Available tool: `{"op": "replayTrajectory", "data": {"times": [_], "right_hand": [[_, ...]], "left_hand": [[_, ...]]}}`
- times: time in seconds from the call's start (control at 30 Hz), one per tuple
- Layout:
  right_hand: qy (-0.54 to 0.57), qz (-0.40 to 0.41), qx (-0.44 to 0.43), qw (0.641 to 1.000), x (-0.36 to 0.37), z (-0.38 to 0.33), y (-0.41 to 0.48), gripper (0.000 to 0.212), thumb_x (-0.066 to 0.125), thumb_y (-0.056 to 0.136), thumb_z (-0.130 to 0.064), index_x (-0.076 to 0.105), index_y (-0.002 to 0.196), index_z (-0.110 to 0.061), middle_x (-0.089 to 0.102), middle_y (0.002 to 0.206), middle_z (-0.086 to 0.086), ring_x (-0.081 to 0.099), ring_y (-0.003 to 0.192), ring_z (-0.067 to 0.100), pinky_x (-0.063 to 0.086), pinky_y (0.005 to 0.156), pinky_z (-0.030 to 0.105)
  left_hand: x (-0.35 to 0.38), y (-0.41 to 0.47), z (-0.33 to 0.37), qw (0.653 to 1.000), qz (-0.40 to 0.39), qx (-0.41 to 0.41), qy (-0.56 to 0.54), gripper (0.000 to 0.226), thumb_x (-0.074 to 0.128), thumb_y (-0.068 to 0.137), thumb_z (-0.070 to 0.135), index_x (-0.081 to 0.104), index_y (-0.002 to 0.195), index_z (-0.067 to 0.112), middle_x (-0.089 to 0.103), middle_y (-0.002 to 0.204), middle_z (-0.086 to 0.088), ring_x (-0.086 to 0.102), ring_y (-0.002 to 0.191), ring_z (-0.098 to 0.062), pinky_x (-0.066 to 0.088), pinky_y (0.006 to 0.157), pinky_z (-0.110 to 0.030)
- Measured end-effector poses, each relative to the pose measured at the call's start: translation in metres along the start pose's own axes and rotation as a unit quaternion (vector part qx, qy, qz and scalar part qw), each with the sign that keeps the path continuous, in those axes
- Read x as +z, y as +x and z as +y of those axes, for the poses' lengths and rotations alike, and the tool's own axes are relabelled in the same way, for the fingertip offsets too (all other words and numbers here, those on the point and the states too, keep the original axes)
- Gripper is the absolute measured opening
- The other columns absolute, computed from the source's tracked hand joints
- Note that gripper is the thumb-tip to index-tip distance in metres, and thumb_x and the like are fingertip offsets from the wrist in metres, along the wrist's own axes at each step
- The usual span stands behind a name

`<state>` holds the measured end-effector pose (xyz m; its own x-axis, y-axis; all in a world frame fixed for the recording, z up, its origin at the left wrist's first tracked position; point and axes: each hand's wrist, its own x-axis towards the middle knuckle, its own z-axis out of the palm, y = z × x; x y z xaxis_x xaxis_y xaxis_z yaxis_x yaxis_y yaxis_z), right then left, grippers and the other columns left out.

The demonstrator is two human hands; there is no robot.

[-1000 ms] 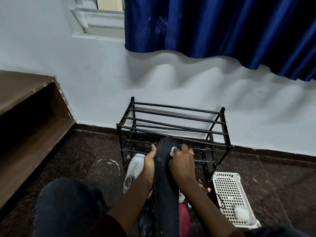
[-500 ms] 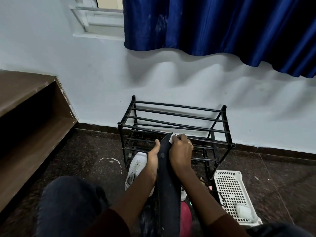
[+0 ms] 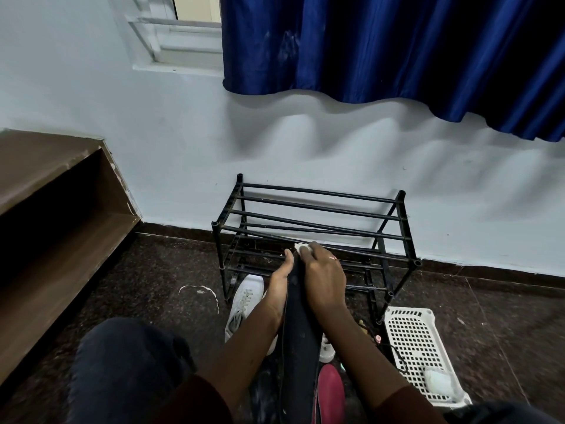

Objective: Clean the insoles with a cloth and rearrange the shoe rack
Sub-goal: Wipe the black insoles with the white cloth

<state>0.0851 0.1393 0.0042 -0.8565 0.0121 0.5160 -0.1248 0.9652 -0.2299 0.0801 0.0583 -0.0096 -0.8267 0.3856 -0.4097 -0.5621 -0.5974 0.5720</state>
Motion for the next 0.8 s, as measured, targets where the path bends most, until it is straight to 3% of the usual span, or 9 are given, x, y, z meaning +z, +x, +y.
{"op": "replayTrajectory", "data": {"times": [0.2, 0.33, 0.43, 0.57, 0.7, 0.77, 0.8], "right_hand": [[-0.02, -0.045, 0.103, 0.993, -0.005, -0.005, 0.005, 0.02, 0.076, 0.055, 0.006, 0.063, 0.069, -0.002, 0.06, 0.071, 0.013, 0.061, 0.065, 0.031, 0.049, 0.05, 0.03], [0.034, -0.065, 0.171, 0.982, -0.005, -0.008, 0.011, 0.012, 0.066, 0.066, 0.012, 0.061, 0.072, 0.003, 0.061, 0.077, 0.018, 0.06, 0.073, 0.036, 0.047, 0.054, 0.032], [0.104, -0.011, 0.142, 0.984, -0.001, -0.005, 0.012, 0.015, 0.062, 0.062, 0.013, 0.06, 0.066, 0.0, 0.061, 0.068, 0.014, 0.059, 0.064, 0.032, 0.039, 0.053, 0.026], [0.19, -0.009, 0.065, 0.98, 0.006, -0.006, 0.004, 0.028, 0.052, 0.064, 0.012, 0.068, 0.082, -0.002, 0.067, 0.085, 0.009, 0.062, 0.08, 0.025, 0.04, 0.07, 0.021], [0.177, -0.011, 0.005, 0.984, 0.007, -0.011, -0.006, 0.032, 0.055, 0.064, 0.011, 0.071, 0.087, -0.004, 0.07, 0.093, 0.008, 0.065, 0.089, 0.022, 0.047, 0.078, 0.023], [0.146, -0.024, -0.015, 0.989, 0.005, -0.007, -0.008, 0.022, 0.062, 0.071, 0.004, 0.07, 0.09, -0.005, 0.068, 0.093, 0.007, 0.065, 0.089, 0.023, 0.051, 0.069, 0.026], [0.122, -0.028, -0.011, 0.992, 0.004, -0.004, -0.007, 0.015, 0.067, 0.073, 0.0, 0.069, 0.087, -0.006, 0.067, 0.09, 0.006, 0.064, 0.086, 0.023, 0.051, 0.062, 0.025]], "left_hand": [[-0.001, 0.006, -0.002, 1.0, -0.01, -0.014, -0.002, 0.065, 0.028, 0.096, 0.056, 0.071, 0.098, 0.008, 0.072, 0.091, -0.013, 0.069, 0.084, -0.022, 0.048, 0.081, -0.032], [-0.005, 0.008, -0.005, 1.0, -0.002, -0.011, 0.011, 0.062, 0.026, 0.096, 0.055, 0.063, 0.109, 0.006, 0.072, 0.088, -0.011, 0.068, 0.084, -0.021, 0.048, 0.083, -0.03], [-0.006, 0.011, -0.002, 1.0, -0.008, -0.006, 0.011, 0.069, 0.028, 0.092, 0.059, 0.074, 0.089, 0.008, 0.072, 0.083, -0.011, 0.07, 0.076, -0.02, 0.051, 0.076, -0.03], [-0.003, 0.012, 0.002, 1.0, -0.011, -0.005, 0.003, 0.082, 0.021, 0.09, 0.065, 0.077, 0.066, 0.01, 0.071, 0.074, -0.01, 0.07, 0.069, -0.017, 0.053, 0.068, -0.028], [0.001, 0.007, 0.0, 0.999, -0.005, 0.011, -0.053, 0.066, 0.038, 0.086, 0.063, 0.072, 0.083, 0.007, 0.066, 0.088, -0.009, 0.064, 0.089, -0.018, 0.044, 0.091, -0.03], [0.001, 0.004, -0.001, 0.999, -0.002, 0.02, -0.043, 0.054, 0.043, 0.086, 0.053, 0.063, 0.099, 0.005, 0.062, 0.097, -0.011, 0.057, 0.101, -0.021, 0.037, 0.102, -0.032], [-0.001, 0.004, -0.003, 0.999, 0.002, 0.016, -0.038, 0.05, 0.042, 0.089, 0.049, 0.061, 0.101, 0.004, 0.062, 0.097, -0.012, 0.056, 0.101, -0.022, 0.039, 0.099, -0.032]]}}
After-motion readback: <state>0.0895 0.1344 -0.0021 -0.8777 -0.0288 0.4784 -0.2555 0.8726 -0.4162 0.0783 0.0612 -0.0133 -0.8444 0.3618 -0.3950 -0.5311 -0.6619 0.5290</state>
